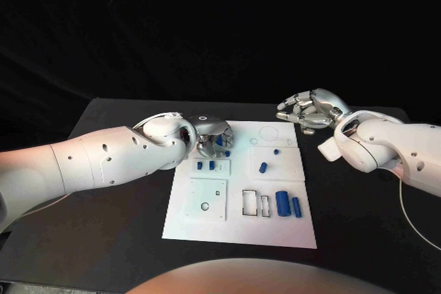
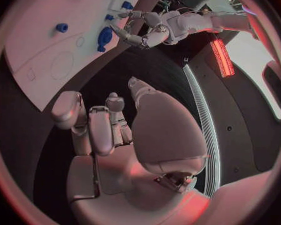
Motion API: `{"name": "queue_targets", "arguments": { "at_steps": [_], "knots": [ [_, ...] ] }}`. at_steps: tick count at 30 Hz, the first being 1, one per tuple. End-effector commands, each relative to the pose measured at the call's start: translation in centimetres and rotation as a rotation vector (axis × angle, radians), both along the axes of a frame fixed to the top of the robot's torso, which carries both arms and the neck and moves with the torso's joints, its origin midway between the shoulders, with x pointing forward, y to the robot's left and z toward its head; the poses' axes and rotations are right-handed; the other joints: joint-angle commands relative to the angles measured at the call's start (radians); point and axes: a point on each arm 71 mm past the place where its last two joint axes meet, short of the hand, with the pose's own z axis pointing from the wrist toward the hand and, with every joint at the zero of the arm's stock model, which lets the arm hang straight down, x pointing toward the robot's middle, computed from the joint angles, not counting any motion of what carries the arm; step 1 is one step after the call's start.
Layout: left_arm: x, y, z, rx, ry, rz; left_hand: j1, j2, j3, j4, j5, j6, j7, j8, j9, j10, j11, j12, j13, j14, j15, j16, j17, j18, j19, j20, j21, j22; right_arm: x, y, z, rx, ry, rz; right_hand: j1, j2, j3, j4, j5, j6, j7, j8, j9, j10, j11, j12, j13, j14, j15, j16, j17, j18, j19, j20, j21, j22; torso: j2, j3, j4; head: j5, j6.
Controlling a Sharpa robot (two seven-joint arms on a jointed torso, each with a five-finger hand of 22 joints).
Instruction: Assemble the parts on the task board
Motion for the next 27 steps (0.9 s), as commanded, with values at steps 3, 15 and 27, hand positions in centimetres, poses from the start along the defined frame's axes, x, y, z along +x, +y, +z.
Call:
{"name": "queue_targets", "arguments": {
  "at_steps": [3, 15, 27],
  "knots": [
    [0.02, -0.47, -0.28, 0.035, 0.016, -0.013, 0.005, -0.001, 0.024, -0.003, 0.0, 0.014, 0.0, -0.011, -0.004, 0.022, -0.005, -0.006, -0.006, 0.02, -0.004, 0.028, 0.019, -0.013, 0.02, -0.002, 0.033, 0.034, -0.1, 0.29, 0.02, 0.0, -0.006, 0.02, 0.009, 0.003, 0.001, 0.007, 0.005, -0.009, 0.001, 0.004, -0.001, -0.005, -0.003, -0.003, 0.0, 0.004, -0.007, -0.007, 0.001, 0.015, -0.005, 0.0, -0.003, 0.001, 0.0, -0.0006, 0.0001, -0.001, -0.002],
    [0.4, -0.75, -0.61, 0.058, 0.036, -0.008, 0.007, -0.002, 0.04, -0.007, -0.001, 0.012, 0.001, -0.022, -0.008, 0.027, -0.007, -0.01, -0.011, 0.023, -0.006, 0.039, 0.018, -0.014, 0.023, -0.005, 0.046, 0.048, -0.12, 0.46, 0.0, 0.001, -0.004, 0.025, 0.009, 0.003, 0.001, 0.007, 0.005, -0.009, 0.001, 0.004, -0.001, -0.005, -0.003, -0.003, 0.0, 0.004, -0.007, -0.007, 0.001, 0.015, -0.005, 0.0, -0.003, 0.001, 0.0, 0.0002, 0.0001, -0.004, -0.006],
    [0.39, -1.02, -0.8, 0.059, 0.05, -0.016, 0.006, -0.001, 0.05, -0.01, -0.002, 0.014, 0.0, -0.027, -0.009, 0.032, -0.009, -0.012, -0.013, 0.038, -0.008, 0.059, 0.041, -0.02, 0.039, -0.006, 0.07, 0.074, -0.09, 0.61, -0.01, 0.001, -0.003, 0.027, 0.009, 0.003, 0.001, 0.007, 0.005, -0.009, 0.001, 0.004, -0.001, -0.005, -0.003, -0.003, 0.0, 0.004, -0.007, -0.007, 0.001, 0.015, -0.005, 0.0, -0.003, 0.001, -0.001, -0.0001, 0.0012, -0.007, -0.011]
  ]
}}
